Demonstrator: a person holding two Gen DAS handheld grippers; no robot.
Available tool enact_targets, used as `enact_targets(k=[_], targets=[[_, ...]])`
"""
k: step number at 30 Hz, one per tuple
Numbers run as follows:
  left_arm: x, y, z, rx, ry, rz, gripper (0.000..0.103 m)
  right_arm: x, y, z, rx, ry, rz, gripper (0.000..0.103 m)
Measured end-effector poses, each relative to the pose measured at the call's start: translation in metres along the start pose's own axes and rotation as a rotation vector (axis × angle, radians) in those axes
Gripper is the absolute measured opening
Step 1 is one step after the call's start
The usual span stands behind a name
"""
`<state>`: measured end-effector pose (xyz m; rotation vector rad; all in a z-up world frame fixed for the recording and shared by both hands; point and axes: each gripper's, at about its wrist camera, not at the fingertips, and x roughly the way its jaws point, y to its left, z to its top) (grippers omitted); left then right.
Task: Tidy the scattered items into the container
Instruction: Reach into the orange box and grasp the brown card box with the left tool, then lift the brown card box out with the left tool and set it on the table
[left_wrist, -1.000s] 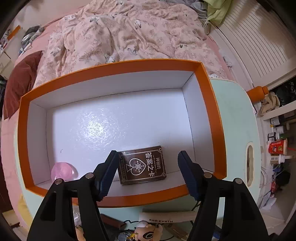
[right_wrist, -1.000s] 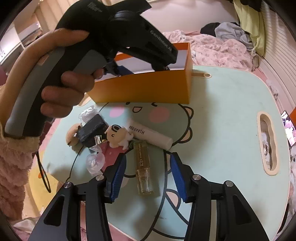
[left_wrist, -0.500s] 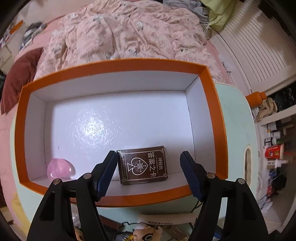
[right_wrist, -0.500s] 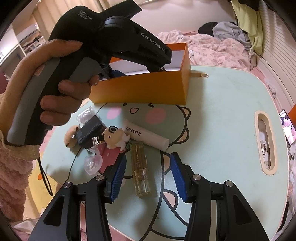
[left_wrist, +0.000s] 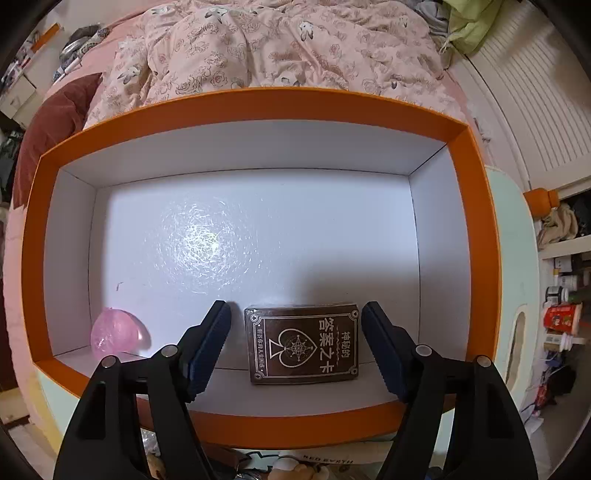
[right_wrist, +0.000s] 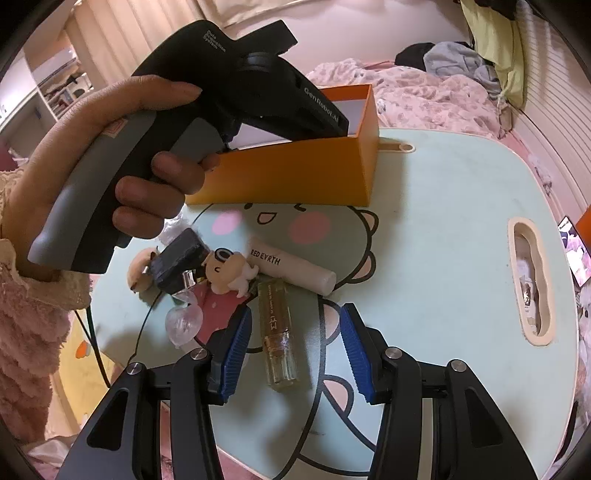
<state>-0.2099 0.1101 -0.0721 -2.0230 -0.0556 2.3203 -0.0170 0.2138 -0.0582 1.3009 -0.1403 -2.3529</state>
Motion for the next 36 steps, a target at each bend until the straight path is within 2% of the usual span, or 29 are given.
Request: enact_targets(k=[5,7,8,19,25,28,31,36], targets=[[0.0,-0.002,-0.001,0.021,-0.006,0.001,0.069,-0.001,-0.003,-0.001,0.005,-0.004,0.001,0.049],[-0.001,-0.002,-0.001,0.032,-0.016,0.008,0.059,-0.001,-0.003,-0.001,0.005,-0.003,0.002,0.049],[-0.002,0.0,-0.002,0.034,-0.021,0.011,0.057,0.0,-0.003,-0.001,0.006,-0.003,0.002,0.049],[-0.02,0.007,-0.004,0.059,-0.072,-0.013,0.056,-0.002,-0.004,-0.001,0.007,-0.007,-0.003,0.05],[-0.054,0.006,-0.015,0.089,-0.161,-0.025,0.056,-0.001,-0.002,-0.001,0.003,-0.004,-0.001,0.05],[-0.076,0.009,-0.021,0.105,-0.217,-0.056,0.056,-0.001,-0.002,-0.001,0.003,-0.004,-0.003,0.05],[-0.095,0.015,-0.033,0.106,-0.248,-0.132,0.056,-0.001,-0.003,0.0,0.008,-0.006,-0.007,0.05],[-0.126,0.028,-0.076,0.143,-0.301,-0.257,0.056,-0.001,-0.002,-0.001,0.007,-0.005,-0.012,0.05]])
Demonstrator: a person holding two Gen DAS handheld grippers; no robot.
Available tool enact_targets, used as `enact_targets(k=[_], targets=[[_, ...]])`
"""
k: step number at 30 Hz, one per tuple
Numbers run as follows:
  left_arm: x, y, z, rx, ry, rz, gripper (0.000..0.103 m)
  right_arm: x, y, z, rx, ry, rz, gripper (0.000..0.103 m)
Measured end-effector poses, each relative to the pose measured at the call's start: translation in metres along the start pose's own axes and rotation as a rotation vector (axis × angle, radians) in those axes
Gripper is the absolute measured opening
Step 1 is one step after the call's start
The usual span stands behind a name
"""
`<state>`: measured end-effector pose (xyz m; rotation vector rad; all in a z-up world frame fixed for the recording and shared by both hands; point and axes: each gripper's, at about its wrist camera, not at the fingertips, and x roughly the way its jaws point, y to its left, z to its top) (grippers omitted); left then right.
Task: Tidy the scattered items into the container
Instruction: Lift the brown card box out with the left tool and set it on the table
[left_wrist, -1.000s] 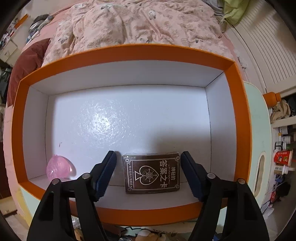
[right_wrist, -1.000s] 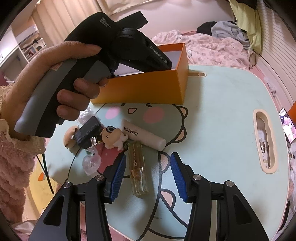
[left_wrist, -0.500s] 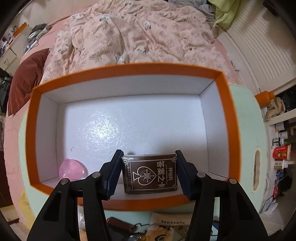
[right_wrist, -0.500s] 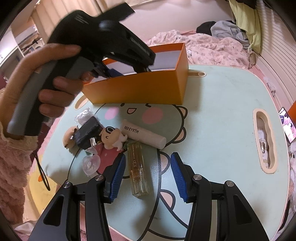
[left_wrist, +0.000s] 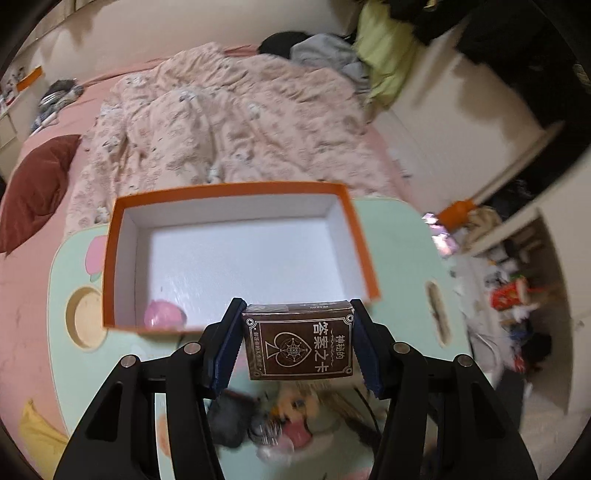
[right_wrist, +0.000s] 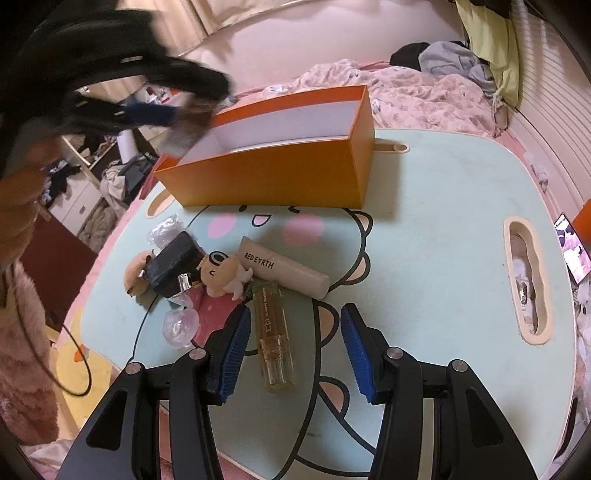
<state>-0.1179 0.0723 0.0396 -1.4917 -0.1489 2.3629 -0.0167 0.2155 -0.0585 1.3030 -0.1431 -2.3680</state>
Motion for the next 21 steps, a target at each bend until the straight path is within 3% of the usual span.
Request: enact_targets(k=[4,8,12,21], targets=[[-0.014,0.004,-0.044,0.023,0.016,-0.062,0.056,-0.001,0.001,0.0,-0.005,-0.002,0.002,0.05],[-0.01,0.014,-0.086,0.0,0.074,-0.138,0.056,0.0,0.002,0.0,-0.002,0.007,-0.008,0.05],[0.003,0.023,-0.121,-0.006,0.127,-0.166,0.056,-0.001,0.001,0.001,0.005,0.009,-0.019,0.05],[0.026,0.036,-0.152,-0.022,0.15,-0.193,0.056,0.002,-0.001,0.003,0.019,0.016,-0.037,0.05]])
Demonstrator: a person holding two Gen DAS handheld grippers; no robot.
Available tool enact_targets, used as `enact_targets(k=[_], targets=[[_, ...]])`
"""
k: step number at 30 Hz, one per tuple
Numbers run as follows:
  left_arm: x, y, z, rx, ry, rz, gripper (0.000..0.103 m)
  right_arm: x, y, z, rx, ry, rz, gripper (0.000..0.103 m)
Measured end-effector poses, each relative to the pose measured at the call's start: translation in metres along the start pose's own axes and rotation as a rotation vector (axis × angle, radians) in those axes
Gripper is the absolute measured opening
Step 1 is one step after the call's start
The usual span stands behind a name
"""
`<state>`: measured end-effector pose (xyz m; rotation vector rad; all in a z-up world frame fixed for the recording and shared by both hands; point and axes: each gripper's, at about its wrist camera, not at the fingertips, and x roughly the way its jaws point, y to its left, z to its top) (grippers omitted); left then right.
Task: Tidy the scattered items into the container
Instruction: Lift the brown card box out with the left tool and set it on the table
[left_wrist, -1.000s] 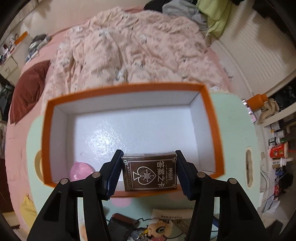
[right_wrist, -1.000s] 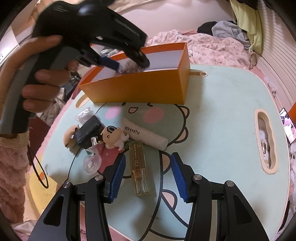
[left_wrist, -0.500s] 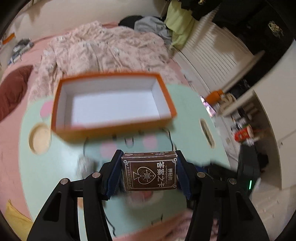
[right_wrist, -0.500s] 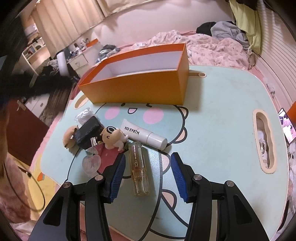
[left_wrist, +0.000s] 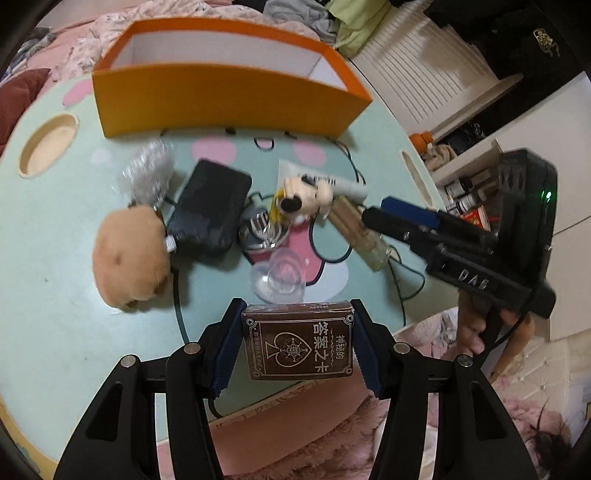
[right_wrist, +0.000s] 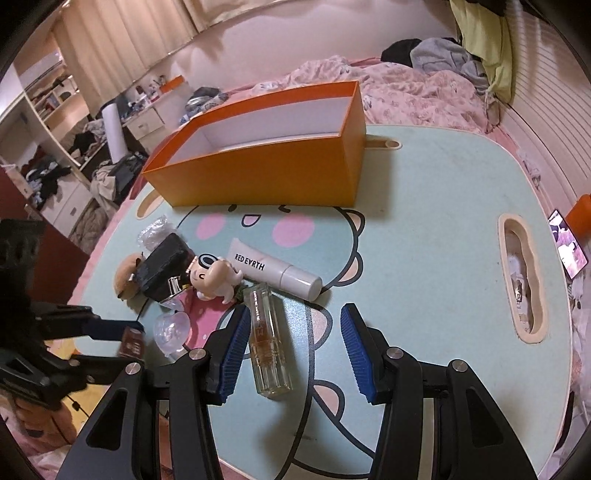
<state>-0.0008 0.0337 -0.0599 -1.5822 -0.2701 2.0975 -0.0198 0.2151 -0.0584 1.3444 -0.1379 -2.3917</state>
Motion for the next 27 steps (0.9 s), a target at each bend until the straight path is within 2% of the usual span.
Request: enact_targets(k=[3,7,10,12,15,18,22,25,27], targets=[[0.001,0.001,0.002,0.002,-0.019,0.013,0.057,0.0,0.002,-0.001,-0.009,0.001,0.0,0.05],[0.0,0.002,0.005,0.01,-0.016,-0.019,0.057,0.0,0.005,-0.002,-0.025,0.006,0.002,0.05],[-0.009,0.001,0.003,0.033,-0.054,-0.022,0.057,0.0,0.006,-0.002,-0.027,0.006,0.006,0.05],[-0.017,0.001,0.001,0.045,-0.093,-0.025,0.057,0.0,0.007,-0.002,-0.026,0.006,0.005,0.05],[-0.028,0.004,-0.001,0.051,-0.152,-0.066,0.057,-0.001,0.007,-0.001,-0.025,0.008,0.007,0.05],[-0.038,0.009,-0.001,0.037,-0.212,-0.098,0.066,-0.001,0.007,-0.001,-0.023,0.009,0.002,0.05],[-0.051,0.014,-0.002,0.023,-0.304,-0.135,0.067,-0.002,0.008,0.0,-0.022,0.006,-0.003,0.05],[-0.066,0.022,-0.01,0.006,-0.42,-0.158,0.067,-0.003,0.009,0.0,-0.021,0.004,-0.009,0.05],[-0.075,0.028,-0.015,-0.007,-0.501,-0.127,0.067,-0.003,0.01,0.0,-0.023,0.001,-0.008,0.05]])
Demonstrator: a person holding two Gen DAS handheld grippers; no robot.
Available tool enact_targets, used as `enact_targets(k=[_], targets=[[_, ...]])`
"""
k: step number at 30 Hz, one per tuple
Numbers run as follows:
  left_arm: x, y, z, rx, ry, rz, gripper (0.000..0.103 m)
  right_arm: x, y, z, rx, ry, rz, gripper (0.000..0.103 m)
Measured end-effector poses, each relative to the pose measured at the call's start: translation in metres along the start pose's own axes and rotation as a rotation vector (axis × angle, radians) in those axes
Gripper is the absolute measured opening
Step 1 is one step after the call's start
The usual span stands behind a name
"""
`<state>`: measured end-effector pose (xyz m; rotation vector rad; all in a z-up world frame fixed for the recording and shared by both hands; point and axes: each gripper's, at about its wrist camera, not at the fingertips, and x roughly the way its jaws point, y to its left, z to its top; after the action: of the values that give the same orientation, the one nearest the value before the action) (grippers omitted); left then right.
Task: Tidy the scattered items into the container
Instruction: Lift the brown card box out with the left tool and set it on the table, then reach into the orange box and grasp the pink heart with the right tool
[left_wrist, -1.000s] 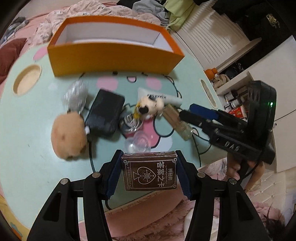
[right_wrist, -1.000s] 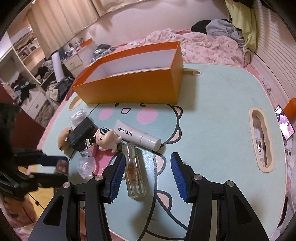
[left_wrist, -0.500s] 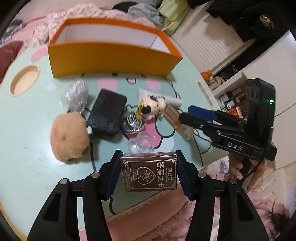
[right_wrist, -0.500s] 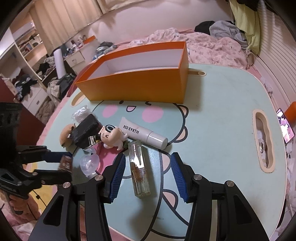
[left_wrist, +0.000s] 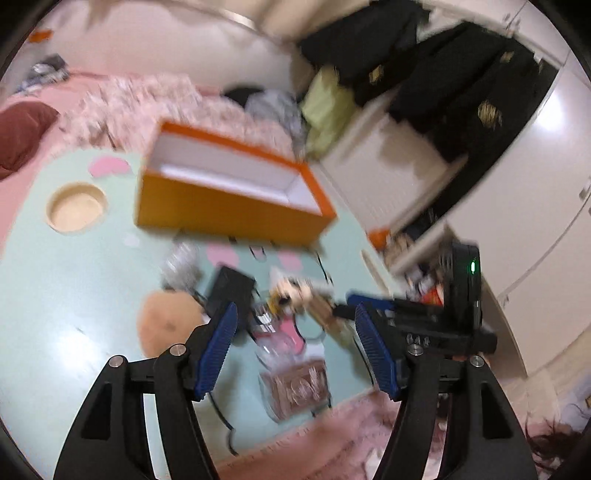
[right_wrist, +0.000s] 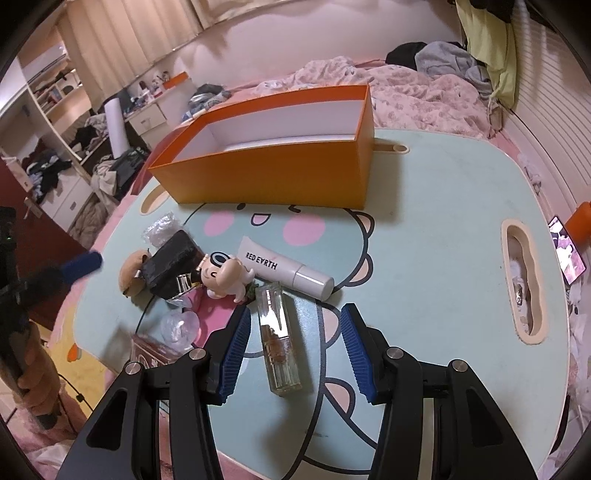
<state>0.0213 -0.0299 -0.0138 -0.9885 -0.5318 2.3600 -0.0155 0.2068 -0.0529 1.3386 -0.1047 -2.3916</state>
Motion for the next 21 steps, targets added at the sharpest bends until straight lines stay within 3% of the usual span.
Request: enact_targets(k=[3,9,21], targets=[[-0.013,0.012,0.0,-0.019,-0.101,0.081,0.067,0.0,0.003,0.001,-0.004,-0.002,0.002,0.05],[-0.015,0.03,-0.011,0.014,-0.24,0.335,0.067,-0.001,0.012,0.002,-0.009,-0.005,0.016,0.05],[-0.003,0.046,-0.026,0.036,-0.25,0.355,0.067,-0.011,0.041,0.026,-0.063,-0.017,0.078,0.05]])
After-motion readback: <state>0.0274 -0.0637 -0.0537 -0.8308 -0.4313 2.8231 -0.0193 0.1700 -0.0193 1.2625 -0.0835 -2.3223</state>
